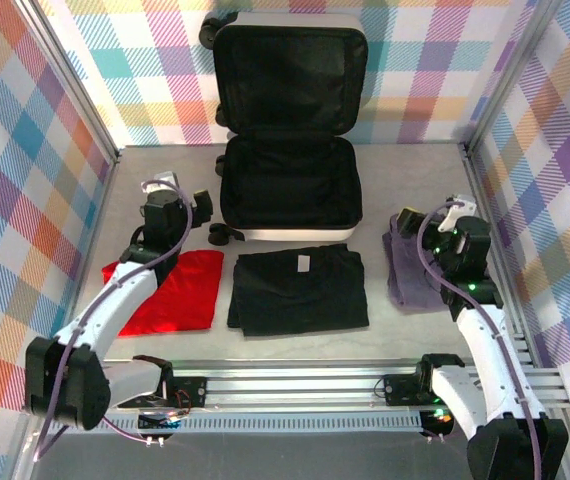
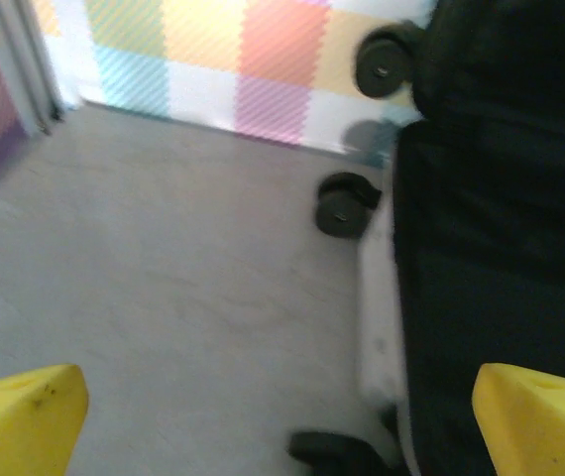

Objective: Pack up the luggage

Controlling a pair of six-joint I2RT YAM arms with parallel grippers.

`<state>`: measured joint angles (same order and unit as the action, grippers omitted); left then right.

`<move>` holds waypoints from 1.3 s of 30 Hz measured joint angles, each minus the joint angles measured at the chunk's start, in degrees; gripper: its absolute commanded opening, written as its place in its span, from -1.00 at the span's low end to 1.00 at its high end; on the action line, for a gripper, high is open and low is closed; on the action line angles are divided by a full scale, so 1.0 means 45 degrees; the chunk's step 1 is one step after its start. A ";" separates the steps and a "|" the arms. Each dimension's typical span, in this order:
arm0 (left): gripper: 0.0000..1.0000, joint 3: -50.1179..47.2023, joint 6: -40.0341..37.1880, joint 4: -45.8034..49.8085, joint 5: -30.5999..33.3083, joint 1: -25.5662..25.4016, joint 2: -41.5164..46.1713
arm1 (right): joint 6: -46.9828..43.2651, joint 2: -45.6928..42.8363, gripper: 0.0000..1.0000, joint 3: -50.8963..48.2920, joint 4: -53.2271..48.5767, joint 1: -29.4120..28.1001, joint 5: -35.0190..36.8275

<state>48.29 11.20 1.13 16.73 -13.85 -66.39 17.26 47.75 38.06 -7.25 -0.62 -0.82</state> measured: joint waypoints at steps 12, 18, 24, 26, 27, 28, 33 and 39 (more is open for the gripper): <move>0.75 -0.0544 0.5445 0.6751 -0.2671 -0.3109 0.2220 | 0.2346 0.1098 0.93 -0.0495 -0.4449 -0.2773 -0.1894; 0.76 -0.1146 0.6567 0.7436 -0.3483 -0.4619 0.0758 | 0.3060 0.3167 0.78 -0.0733 -0.4600 -0.4109 -0.1923; 0.80 -0.1200 0.6606 0.7193 -0.4065 -0.5144 -0.1501 | 0.3410 0.3905 0.76 -0.0738 -0.4585 -0.4454 -0.1826; 0.80 -0.1200 0.6494 0.6989 -0.4192 -0.5144 -0.2016 | 0.3415 0.4002 0.73 -0.0733 -0.4522 -0.4454 -0.1787; 0.80 -0.1195 0.6407 0.6868 -0.4260 -0.5144 -0.2307 | 0.3415 0.4129 0.71 -0.0733 -0.4469 -0.4454 -0.1783; 0.80 -0.1190 0.6314 0.6737 -0.4299 -0.5144 -0.2589 | 0.3419 0.4284 0.70 -0.0729 -0.4430 -0.4454 -0.1783; 0.80 -0.1117 0.6062 0.6130 -0.4532 -0.5144 -0.3920 | 0.3419 0.5178 0.69 -0.0719 -0.4284 -0.4464 -0.1734; 0.81 -0.0869 0.6008 0.6295 -0.4512 -0.5144 -0.4265 | 0.3449 0.5950 0.65 -0.0593 -0.4012 -0.4507 -0.1744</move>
<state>44.38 38.24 29.45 -3.57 -36.99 -85.58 32.77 74.52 35.40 -25.30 -20.91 -8.67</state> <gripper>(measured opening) 0.905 0.831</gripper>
